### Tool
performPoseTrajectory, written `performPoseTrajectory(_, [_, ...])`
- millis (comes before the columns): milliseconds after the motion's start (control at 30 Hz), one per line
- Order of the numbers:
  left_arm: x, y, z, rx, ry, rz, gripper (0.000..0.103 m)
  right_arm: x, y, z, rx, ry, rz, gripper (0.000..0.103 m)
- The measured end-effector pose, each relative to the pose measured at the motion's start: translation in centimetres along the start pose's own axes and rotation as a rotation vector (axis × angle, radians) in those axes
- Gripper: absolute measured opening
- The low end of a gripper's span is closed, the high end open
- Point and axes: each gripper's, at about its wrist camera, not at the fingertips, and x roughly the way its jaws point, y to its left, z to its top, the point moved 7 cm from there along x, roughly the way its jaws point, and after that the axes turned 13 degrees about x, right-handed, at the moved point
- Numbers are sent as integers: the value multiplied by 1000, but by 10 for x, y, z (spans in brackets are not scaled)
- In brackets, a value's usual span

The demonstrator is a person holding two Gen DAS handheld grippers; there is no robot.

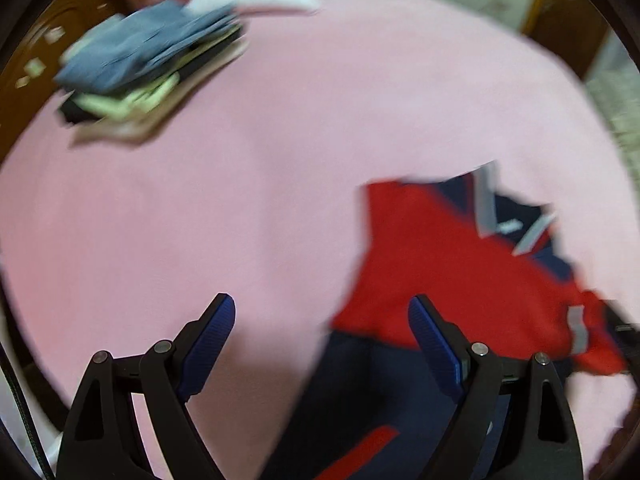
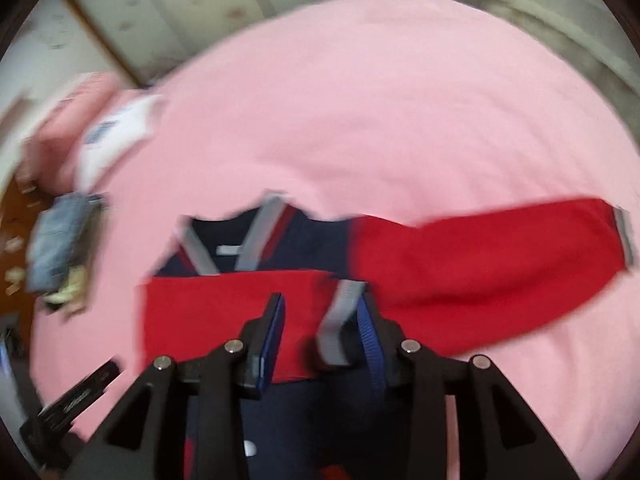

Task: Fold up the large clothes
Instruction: 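Fold the red sleeve across the jacket body with the left tool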

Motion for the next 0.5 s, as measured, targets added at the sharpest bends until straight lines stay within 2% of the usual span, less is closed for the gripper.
performPoseTrajectory(33, [7, -17, 15, 17, -4, -41, 87, 9, 11, -6, -20, 68, 79, 38])
performPoseTrajectory(100, [28, -32, 29, 48, 26, -93, 86, 30, 31, -21, -39, 177, 168, 37])
performPoseTrajectory(133, [39, -43, 38, 59, 43, -101, 86, 43, 38, -29, -50, 224, 200, 30])
performPoseTrajectory(167, [56, -44, 47, 69, 64, -77, 86, 56, 44, -37, -61, 265, 220, 21])
performPoseTrajectory(200, [68, -44, 52, 77, 89, -32, 86, 67, 47, -43, -74, 293, 210, 18])
performPoseTrajectory(233, [81, -42, 53, 90, 130, 34, 86, 79, 46, -47, -90, 305, 163, 17])
performPoseTrajectory(267, [97, -33, 49, 113, 206, 133, 86, 86, 41, -46, -96, 294, 109, 17])
performPoseTrajectory(300, [108, -27, 44, 120, 260, 174, 87, 91, 32, -42, -81, 268, 44, 15])
performPoseTrajectory(333, [117, -23, 40, 105, 292, 166, 88, 91, 24, -38, -51, 250, 20, 10])
performPoseTrajectory(400, [121, -9, 32, -10, 282, 69, 90, 81, -5, -23, 76, 180, -5, 9])
performPoseTrajectory(433, [122, -5, 29, -46, 281, 42, 91, 71, -29, -14, 133, 114, -46, 0])
performPoseTrajectory(500, [121, 1, 25, -71, 260, 5, 91, 58, -59, -4, 175, 71, -104, 0])
